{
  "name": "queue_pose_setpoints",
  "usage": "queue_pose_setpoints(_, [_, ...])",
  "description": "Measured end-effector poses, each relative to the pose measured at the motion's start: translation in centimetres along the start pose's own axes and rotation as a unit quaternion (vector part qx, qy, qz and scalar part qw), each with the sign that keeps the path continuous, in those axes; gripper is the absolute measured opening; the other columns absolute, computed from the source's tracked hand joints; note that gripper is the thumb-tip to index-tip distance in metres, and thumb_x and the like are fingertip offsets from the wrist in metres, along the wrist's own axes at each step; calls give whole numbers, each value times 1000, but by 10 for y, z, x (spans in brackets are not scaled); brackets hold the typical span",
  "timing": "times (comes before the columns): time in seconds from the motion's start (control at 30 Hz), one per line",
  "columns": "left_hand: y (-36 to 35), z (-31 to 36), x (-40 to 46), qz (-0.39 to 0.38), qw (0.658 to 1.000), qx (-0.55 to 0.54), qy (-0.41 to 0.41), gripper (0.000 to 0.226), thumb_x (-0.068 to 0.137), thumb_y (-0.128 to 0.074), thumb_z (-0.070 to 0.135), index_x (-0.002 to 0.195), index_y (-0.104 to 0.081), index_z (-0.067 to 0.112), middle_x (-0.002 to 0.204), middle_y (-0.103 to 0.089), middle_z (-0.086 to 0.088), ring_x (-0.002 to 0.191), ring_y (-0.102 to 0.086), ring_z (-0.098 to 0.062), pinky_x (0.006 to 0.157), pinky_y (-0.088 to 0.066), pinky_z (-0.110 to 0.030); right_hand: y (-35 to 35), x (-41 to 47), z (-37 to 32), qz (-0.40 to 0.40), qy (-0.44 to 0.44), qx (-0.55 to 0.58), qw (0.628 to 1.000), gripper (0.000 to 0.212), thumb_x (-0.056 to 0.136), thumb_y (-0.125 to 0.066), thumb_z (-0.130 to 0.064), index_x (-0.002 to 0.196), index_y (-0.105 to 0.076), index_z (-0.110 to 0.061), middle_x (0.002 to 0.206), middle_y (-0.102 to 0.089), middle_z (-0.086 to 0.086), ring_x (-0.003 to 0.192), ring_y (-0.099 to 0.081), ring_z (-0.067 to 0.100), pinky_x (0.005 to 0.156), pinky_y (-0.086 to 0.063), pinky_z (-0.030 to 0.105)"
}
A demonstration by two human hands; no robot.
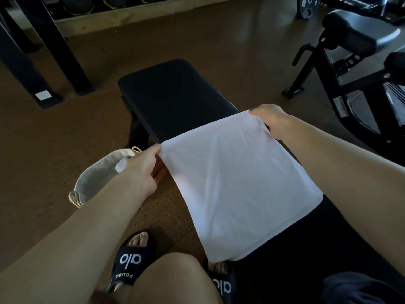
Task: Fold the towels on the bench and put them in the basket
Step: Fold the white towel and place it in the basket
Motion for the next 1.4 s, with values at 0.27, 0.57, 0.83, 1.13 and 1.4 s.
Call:
queue_pose_setpoints(0.27, [7,5,8,63,997,-16,-49,9,96,-70,23,105,-70,21,111,-72,-1,100,-71,-18,87,-61,-40,3,-2,2,17,19,11,1000,21,97,-67,-31,117,-69,-24,118,-67,3,110,-63,24,102,-53,42])
queue_pose_setpoints(0.57, [5,8,-3,98,971,112,-187,12,96,-66,36,104,-68,27,102,-63,10,95,-59,-9,89,-53,-35,7,-14,4,16,31,-22,999,29,91,-71,-24,120,-72,-27,115,-68,2,108,-66,23,99,-56,44])
queue_pose_setpoints(0.83, [0,-26,-24,-29,983,165,-70,44,78,-70,46,115,-69,21,133,-64,2,128,-56,-23,114,-40,-51,30,-53,23,-25,-36,-115,992,27,91,-70,-38,114,-67,-22,119,-66,4,110,-64,29,102,-52,50])
queue_pose_setpoints(1.13, [-7,-45,-56,-121,963,236,-56,27,102,-58,37,114,-74,19,120,-72,4,117,-61,-19,107,-42,-40,47,-78,31,-37,11,-224,974,37,98,-63,-43,116,-72,-13,119,-68,5,106,-64,23,84,-48,39])
queue_pose_setpoints(1.4, [-3,-52,-79,-130,969,200,-72,29,96,-62,35,114,-69,14,121,-72,-6,113,-66,-26,102,-52,-47,65,-103,55,-33,33,-270,962,59,97,-60,-51,120,-69,2,116,-66,26,109,-67,37,96,-53,47])
Point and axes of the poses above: each hand's wrist, its own x-axis towards the middle knuckle, its own y-axis out of the back of the hand, z = x × y, the point moved 7 cm from there along x, towards the middle knuckle
